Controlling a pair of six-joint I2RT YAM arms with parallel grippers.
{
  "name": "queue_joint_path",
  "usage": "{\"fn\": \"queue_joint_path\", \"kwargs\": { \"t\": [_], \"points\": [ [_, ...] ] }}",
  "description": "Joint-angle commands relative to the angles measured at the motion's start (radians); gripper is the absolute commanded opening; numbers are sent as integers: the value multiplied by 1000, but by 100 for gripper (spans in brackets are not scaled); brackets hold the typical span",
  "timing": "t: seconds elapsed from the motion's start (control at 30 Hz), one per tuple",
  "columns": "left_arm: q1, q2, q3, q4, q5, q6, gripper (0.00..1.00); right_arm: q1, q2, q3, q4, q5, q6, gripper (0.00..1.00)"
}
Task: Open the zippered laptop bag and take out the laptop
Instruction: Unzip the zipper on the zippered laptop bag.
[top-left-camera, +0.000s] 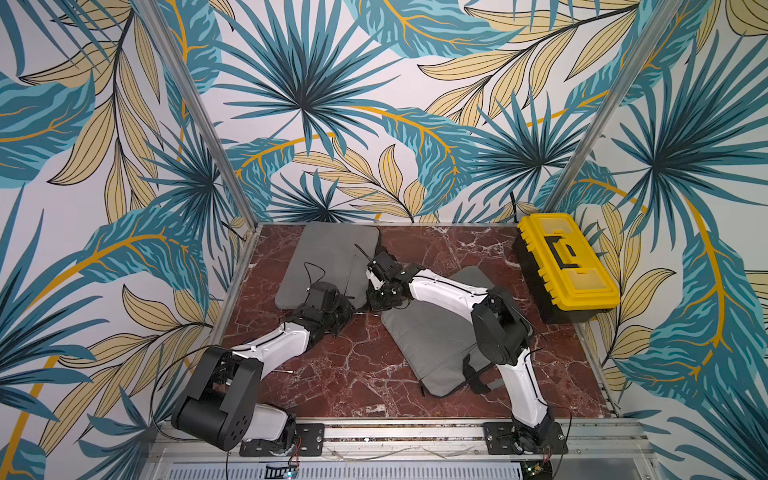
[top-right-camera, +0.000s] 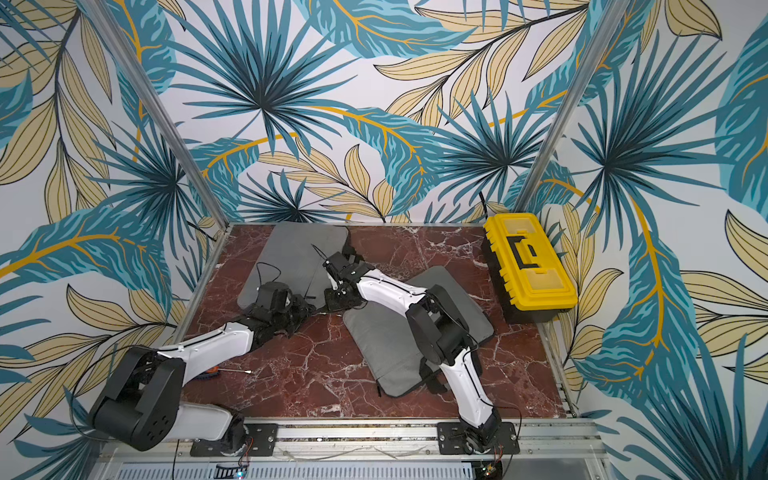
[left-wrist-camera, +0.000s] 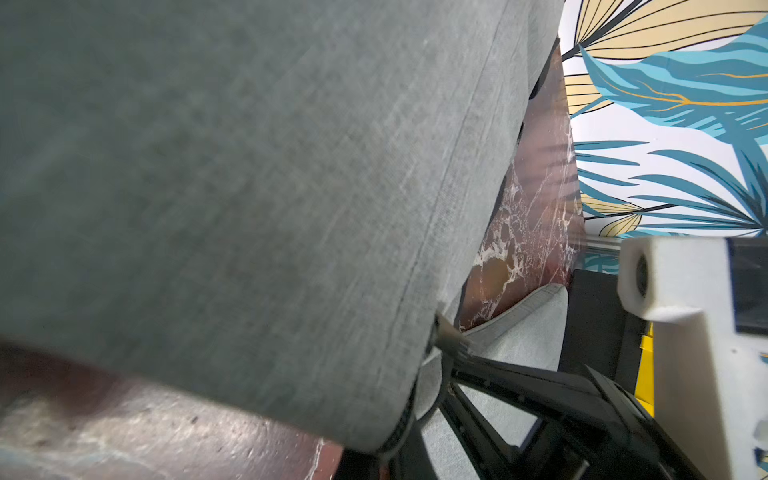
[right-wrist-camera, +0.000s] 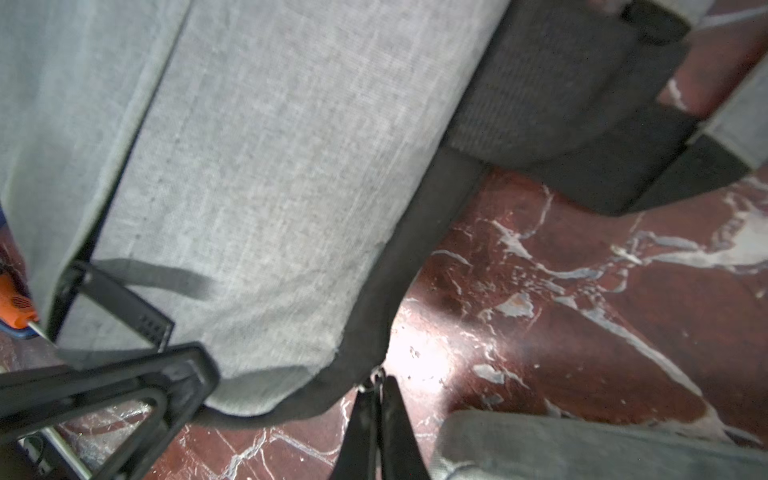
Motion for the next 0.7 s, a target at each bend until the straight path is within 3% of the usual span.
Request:
{"fn": "queue_joint_path", "kwargs": {
  "t": [0.0,0.67],
  "points": [
    [41,-63,-22,-74,-78,28,0,-90,15,4,-84,194,12,0],
    [84,-164,-18,-220,-123,80,0,-125,7,-11,-105,263,41,0]
  ]
}}
